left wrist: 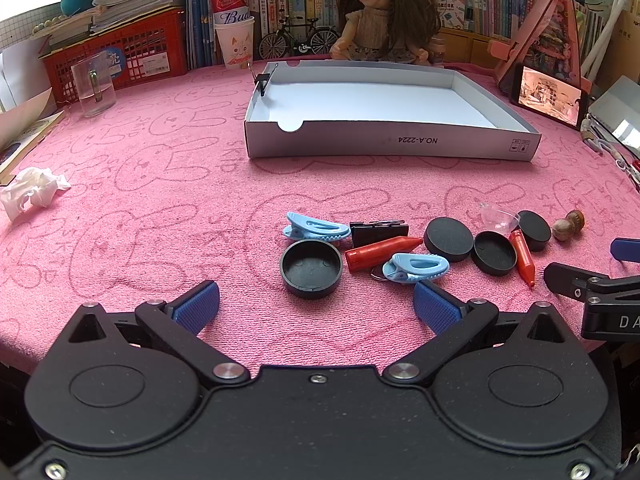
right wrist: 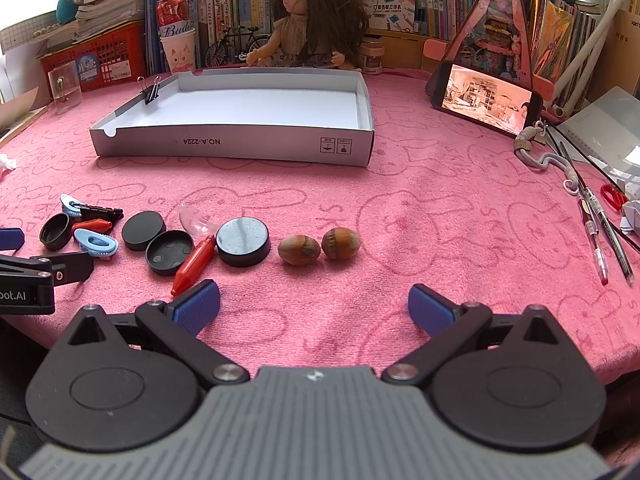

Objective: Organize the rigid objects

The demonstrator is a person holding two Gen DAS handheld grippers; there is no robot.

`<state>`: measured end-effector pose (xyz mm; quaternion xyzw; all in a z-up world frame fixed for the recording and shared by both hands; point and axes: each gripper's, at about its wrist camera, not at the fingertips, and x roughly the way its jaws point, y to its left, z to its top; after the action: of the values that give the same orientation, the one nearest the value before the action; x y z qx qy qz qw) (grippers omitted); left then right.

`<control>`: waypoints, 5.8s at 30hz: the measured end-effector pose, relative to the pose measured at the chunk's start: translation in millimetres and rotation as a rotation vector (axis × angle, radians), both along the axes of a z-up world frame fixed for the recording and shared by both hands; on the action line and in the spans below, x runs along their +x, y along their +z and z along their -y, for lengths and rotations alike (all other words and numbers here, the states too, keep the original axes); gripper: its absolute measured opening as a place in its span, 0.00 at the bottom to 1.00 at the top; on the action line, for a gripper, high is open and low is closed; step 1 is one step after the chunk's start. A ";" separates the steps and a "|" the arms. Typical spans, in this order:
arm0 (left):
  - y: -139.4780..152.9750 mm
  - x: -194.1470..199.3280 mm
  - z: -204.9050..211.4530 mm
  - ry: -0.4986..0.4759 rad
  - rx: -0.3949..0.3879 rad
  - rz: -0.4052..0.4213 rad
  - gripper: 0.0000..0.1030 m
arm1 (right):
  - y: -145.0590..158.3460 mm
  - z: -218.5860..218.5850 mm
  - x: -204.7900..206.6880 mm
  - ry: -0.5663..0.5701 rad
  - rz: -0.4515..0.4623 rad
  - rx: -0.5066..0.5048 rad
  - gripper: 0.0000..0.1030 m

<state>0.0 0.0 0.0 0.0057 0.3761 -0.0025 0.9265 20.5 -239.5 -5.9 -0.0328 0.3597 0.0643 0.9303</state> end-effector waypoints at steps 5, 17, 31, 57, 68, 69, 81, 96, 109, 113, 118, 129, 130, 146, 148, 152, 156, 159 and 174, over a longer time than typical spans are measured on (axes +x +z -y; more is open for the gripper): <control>0.0 -0.1 0.0 0.000 0.000 0.000 1.00 | 0.1 -0.1 -0.1 0.000 0.000 0.000 1.00; -0.2 -0.2 0.0 -0.002 0.001 0.007 1.00 | -1.0 -1.0 -1.2 -0.002 0.001 0.000 1.00; -0.2 1.2 -1.1 -0.013 0.000 0.000 1.00 | 0.4 0.9 -0.7 -0.004 0.006 0.003 1.00; 25.1 -14.7 -10.5 -0.061 -0.036 0.126 0.38 | 16.1 21.0 -6.3 -0.026 0.133 0.052 0.45; 12.8 -15.6 -4.9 -0.089 0.011 0.112 0.30 | 9.2 23.7 1.6 -0.026 0.132 0.054 0.35; 13.0 -15.3 -4.4 -0.090 0.013 0.115 0.30 | 9.1 23.1 3.2 -0.024 0.133 0.056 0.37; 3.7 -12.9 -6.0 -0.084 0.002 0.105 0.35 | 1.3 17.9 6.2 -0.007 0.137 0.045 0.32; 30.7 2.2 -14.6 -0.067 -0.073 0.167 0.29 | 18.9 20.4 13.9 -0.017 0.174 0.076 0.23; 54.8 64.6 -3.9 -0.073 -0.117 0.195 0.29 | 34.3 15.0 63.0 0.001 0.167 0.163 0.23; 56.7 85.2 3.0 -0.076 -0.130 0.184 0.29 | 40.5 13.1 78.0 0.009 0.175 0.188 0.23; 56.7 108.4 14.9 -0.099 -0.129 0.172 0.29 | 45.2 10.3 99.2 0.025 0.168 0.222 0.24; 35.6 166.5 25.5 -0.072 -0.127 0.093 0.29 | 31.0 -2.6 140.6 0.039 0.085 0.248 0.24; 32.3 170.1 25.5 -0.071 -0.125 0.084 0.29 | 29.9 -4.1 143.1 0.040 0.079 0.244 0.24; 11.0 188.1 28.3 -0.068 -0.113 0.020 0.29 | 16.0 -18.2 165.5 0.048 -0.002 0.177 0.24; 10.0 188.9 29.4 -0.068 -0.107 0.020 0.29 | 15.7 -19.5 167.1 0.048 -0.009 0.171 0.24; 9.5 189.1 32.1 -0.071 -0.097 0.023 0.29 | 13.8 -20.7 168.9 0.048 -0.018 0.159 0.24; 8.6 188.7 33.9 -0.075 -0.085 0.025 0.29 | 13.8 -21.5 169.1 0.049 -0.021 0.152 0.24; 8.5 188.8 34.4 -0.074 -0.083 0.026 0.29 | 13.9 -22.4 169.6 0.050 -0.022 0.150 0.25; 9.4 188.8 33.1 -0.070 -0.089 0.025 0.33 | 14.0 -22.3 169.3 0.058 -0.020 0.155 0.43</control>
<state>188.8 -33.0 9.4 -0.0222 0.3634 -0.0514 0.9299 189.7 -217.2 8.0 0.0297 0.3619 0.1190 0.9241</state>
